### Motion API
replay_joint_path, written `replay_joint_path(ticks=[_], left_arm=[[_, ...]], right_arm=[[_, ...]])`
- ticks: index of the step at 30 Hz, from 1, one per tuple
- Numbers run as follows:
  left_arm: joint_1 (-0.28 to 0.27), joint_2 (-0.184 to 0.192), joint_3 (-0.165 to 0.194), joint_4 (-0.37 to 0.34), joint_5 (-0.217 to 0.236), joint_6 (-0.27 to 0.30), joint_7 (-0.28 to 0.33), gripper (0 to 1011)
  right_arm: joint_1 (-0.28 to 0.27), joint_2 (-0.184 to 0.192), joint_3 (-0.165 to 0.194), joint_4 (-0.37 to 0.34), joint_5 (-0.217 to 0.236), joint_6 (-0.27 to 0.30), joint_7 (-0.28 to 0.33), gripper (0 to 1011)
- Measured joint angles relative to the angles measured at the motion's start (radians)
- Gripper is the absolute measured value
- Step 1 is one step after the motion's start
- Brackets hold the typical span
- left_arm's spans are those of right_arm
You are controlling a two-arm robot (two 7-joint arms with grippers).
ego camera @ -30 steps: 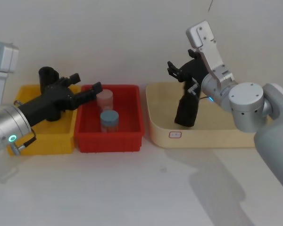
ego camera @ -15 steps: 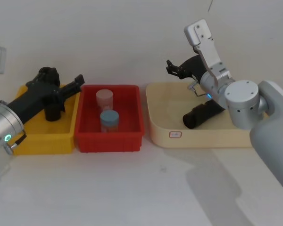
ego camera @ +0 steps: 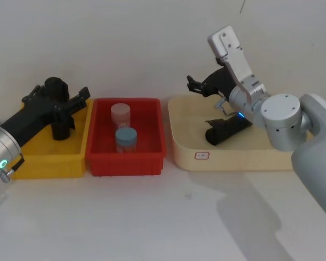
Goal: Pick up the garbage bag with the one hand and transfer it to the other hand.
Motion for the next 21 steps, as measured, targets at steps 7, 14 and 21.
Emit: replay_joint_path(ticks=[7,14,21], left_arm=[[0.029,-0.002,-0.016,-0.023,0.003,-0.014,0.049,1001],[0.053,-0.013,-0.033,-0.039,0.009,-0.020,0.100,1001],[0.068,-0.021,-0.044,-0.048,0.014,-0.022,0.132,1001]], right_arm=[[-0.020,0.031,-0.019,-0.067,0.012,0.047,0.093,1000],[-0.029,0.048,-0.036,-0.113,0.028,0.104,0.175,1000],[-0.028,0.046,-0.053,-0.151,0.053,0.201,0.259,999]])
